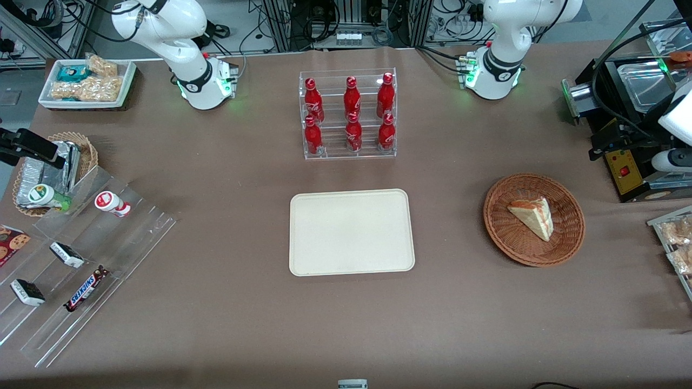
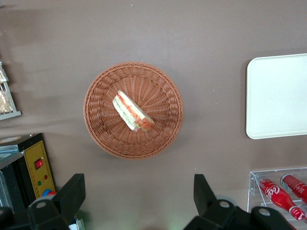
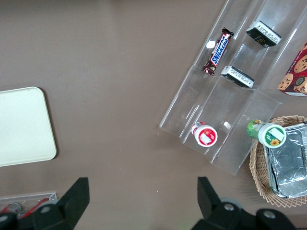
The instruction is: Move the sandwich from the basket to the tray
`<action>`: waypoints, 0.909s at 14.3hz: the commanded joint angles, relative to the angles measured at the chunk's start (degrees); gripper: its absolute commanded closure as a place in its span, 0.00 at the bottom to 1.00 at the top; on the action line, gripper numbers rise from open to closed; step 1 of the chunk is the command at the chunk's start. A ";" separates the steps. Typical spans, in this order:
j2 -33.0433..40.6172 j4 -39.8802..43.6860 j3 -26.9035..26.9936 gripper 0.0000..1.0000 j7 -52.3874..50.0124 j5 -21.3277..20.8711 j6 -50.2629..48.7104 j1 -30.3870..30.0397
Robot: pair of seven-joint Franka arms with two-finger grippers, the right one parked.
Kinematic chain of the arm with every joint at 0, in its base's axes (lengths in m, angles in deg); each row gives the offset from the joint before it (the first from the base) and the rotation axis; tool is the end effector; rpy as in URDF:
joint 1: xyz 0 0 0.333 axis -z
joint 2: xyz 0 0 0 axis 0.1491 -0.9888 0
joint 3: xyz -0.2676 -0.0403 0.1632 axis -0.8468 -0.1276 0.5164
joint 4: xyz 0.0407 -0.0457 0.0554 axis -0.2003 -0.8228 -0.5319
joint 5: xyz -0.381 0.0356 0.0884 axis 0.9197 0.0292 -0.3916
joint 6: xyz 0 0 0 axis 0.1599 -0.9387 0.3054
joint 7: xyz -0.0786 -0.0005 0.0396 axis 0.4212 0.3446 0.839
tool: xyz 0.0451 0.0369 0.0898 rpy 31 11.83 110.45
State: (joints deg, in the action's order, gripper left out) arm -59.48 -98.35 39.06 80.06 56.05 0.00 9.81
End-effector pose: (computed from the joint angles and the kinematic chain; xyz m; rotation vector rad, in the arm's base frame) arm 0.5506 -0.0081 0.6269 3.1156 -0.0732 -0.0767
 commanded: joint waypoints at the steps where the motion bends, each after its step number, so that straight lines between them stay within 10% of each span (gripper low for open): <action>1: -0.04 -0.01 0.39 0.00 0.04 0.05 -1.41 0.35; 13: -3.39 -21.60 0.57 0.00 -7.06 -3.98 14.63 -0.53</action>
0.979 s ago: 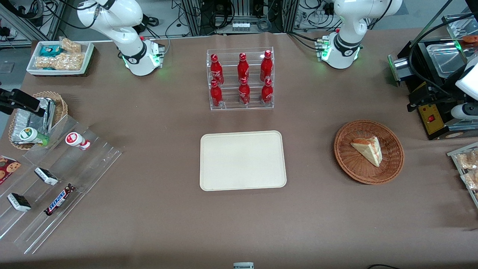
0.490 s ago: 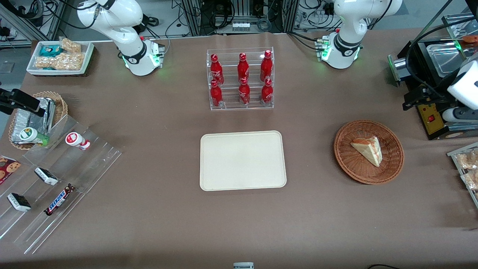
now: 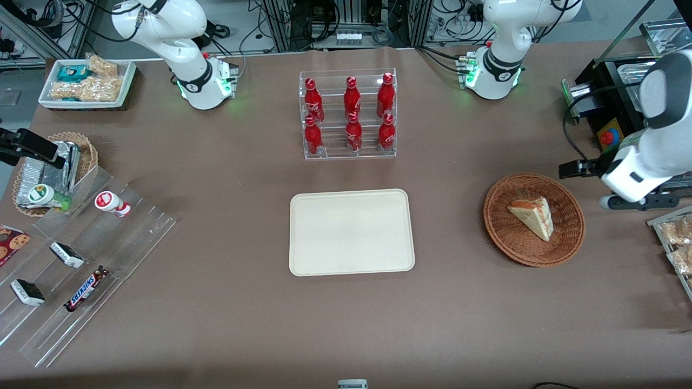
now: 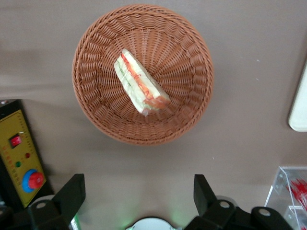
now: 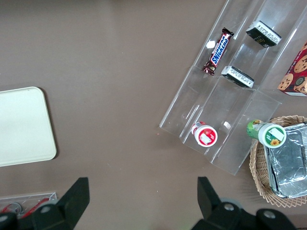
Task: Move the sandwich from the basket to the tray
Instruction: 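Lower the open left gripper onto the sandwich in the basket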
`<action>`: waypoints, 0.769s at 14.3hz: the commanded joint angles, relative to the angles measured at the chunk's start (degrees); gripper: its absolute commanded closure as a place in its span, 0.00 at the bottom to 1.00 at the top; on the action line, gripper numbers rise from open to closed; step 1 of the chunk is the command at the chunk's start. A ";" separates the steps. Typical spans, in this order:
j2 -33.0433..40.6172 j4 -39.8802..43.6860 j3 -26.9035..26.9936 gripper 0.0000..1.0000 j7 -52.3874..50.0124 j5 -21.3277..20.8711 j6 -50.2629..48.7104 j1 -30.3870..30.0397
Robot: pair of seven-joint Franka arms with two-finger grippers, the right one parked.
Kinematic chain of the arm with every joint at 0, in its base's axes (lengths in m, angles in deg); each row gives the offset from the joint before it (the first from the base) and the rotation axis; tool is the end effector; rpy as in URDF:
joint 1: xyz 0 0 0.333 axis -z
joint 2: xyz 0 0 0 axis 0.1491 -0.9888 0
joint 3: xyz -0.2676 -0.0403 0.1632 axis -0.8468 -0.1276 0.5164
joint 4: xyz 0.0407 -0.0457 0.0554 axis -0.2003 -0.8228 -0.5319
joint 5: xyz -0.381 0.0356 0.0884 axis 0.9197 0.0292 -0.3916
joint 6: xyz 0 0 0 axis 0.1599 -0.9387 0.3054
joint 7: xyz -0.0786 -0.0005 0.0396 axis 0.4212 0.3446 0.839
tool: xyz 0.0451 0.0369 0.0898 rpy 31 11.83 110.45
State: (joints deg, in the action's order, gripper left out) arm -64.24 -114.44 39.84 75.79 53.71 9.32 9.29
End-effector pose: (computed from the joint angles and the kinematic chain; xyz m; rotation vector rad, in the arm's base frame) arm 0.5595 0.0085 0.4625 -3.0940 -0.0738 0.3897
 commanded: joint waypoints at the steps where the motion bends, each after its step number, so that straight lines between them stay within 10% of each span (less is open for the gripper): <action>1: 1.38 -8.33 -0.21 0.00 -3.93 -2.35 9.01 -0.01; 11: -1.88 -21.79 -0.21 0.00 -39.53 -1.83 33.55 -1.07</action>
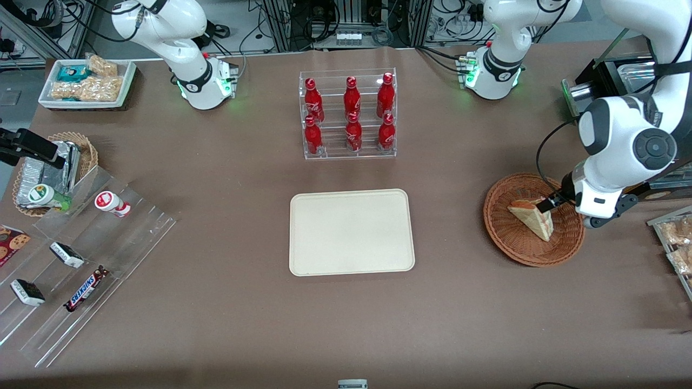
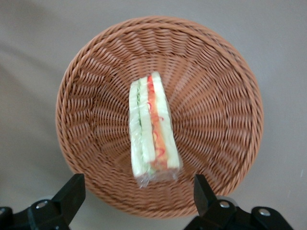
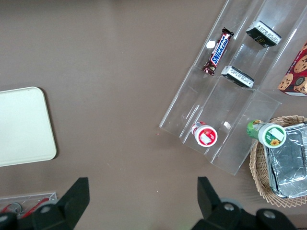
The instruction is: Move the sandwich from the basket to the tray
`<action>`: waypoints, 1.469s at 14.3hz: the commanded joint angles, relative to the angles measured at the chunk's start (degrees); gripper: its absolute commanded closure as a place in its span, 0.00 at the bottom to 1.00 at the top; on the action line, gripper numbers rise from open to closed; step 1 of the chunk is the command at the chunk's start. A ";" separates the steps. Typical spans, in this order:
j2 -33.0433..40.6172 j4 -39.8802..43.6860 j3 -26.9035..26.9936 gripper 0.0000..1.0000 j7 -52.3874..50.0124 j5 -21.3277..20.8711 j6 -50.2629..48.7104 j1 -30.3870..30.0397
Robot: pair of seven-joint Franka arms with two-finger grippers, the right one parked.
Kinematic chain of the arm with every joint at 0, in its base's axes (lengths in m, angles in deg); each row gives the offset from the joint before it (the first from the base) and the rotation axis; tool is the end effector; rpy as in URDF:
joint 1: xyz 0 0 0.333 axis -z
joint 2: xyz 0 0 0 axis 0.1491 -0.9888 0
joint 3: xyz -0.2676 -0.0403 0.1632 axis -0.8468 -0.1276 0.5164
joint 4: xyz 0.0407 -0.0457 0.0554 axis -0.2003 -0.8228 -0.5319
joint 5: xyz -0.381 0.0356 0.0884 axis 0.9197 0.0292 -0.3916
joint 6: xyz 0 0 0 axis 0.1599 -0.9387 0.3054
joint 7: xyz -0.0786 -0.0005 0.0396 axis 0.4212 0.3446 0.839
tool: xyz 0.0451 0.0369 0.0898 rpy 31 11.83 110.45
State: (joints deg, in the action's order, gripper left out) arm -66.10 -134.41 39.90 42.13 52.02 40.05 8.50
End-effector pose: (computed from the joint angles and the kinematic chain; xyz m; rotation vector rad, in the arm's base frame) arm 0.5407 0.0165 0.3283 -2.9247 -0.9437 0.1223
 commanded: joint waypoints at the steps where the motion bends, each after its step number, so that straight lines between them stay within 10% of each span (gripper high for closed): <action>1: 0.24 -3.48 -0.28 0.00 -6.40 0.12 5.53 -0.46; 7: -3.70 -5.96 -0.28 0.01 -6.93 5.04 14.60 -1.60; 9: -4.67 -5.70 -0.28 0.49 -10.25 6.27 15.48 -1.69; 12: -4.24 -5.61 -0.28 0.95 -10.80 6.19 14.09 -1.43; 21: -5.82 11.79 -3.96 0.99 -9.22 6.45 -6.22 5.94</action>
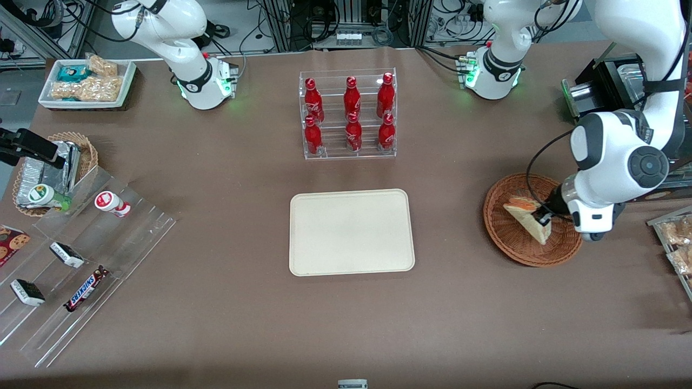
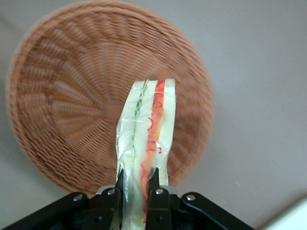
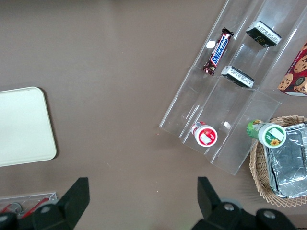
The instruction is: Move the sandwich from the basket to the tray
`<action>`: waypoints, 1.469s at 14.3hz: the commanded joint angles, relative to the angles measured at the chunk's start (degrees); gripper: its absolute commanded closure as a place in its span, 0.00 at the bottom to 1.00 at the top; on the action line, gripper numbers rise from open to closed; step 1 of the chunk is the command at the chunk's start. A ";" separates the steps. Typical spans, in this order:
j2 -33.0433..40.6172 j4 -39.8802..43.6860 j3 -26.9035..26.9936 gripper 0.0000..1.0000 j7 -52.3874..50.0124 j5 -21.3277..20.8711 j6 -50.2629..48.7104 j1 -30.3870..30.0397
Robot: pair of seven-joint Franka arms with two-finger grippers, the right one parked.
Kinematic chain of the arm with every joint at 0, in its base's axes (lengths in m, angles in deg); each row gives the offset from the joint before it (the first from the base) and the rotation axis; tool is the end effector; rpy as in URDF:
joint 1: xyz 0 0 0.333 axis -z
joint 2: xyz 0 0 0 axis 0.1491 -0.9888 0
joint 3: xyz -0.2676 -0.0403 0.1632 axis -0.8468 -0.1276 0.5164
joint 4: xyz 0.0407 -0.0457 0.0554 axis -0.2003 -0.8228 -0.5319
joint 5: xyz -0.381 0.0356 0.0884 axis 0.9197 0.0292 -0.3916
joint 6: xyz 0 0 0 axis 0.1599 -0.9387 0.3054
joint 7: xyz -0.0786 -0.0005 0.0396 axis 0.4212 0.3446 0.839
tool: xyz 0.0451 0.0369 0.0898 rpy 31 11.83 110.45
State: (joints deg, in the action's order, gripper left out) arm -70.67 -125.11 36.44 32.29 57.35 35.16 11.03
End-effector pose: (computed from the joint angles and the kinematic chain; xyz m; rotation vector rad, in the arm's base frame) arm 0.5773 -0.0461 0.3463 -2.9203 -1.1446 0.1699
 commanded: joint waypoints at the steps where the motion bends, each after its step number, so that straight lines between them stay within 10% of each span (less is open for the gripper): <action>1: -1.42 2.92 -1.03 1.00 1.05 1.04 -0.89 6.13; 11: -26.54 30.95 -1.12 0.95 -0.26 1.04 2.18 31.71; 21: -35.08 37.20 -1.21 0.93 -5.27 1.22 8.52 37.36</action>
State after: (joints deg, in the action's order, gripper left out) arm -104.37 -89.70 34.30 28.28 57.94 43.31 47.31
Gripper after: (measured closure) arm 0.868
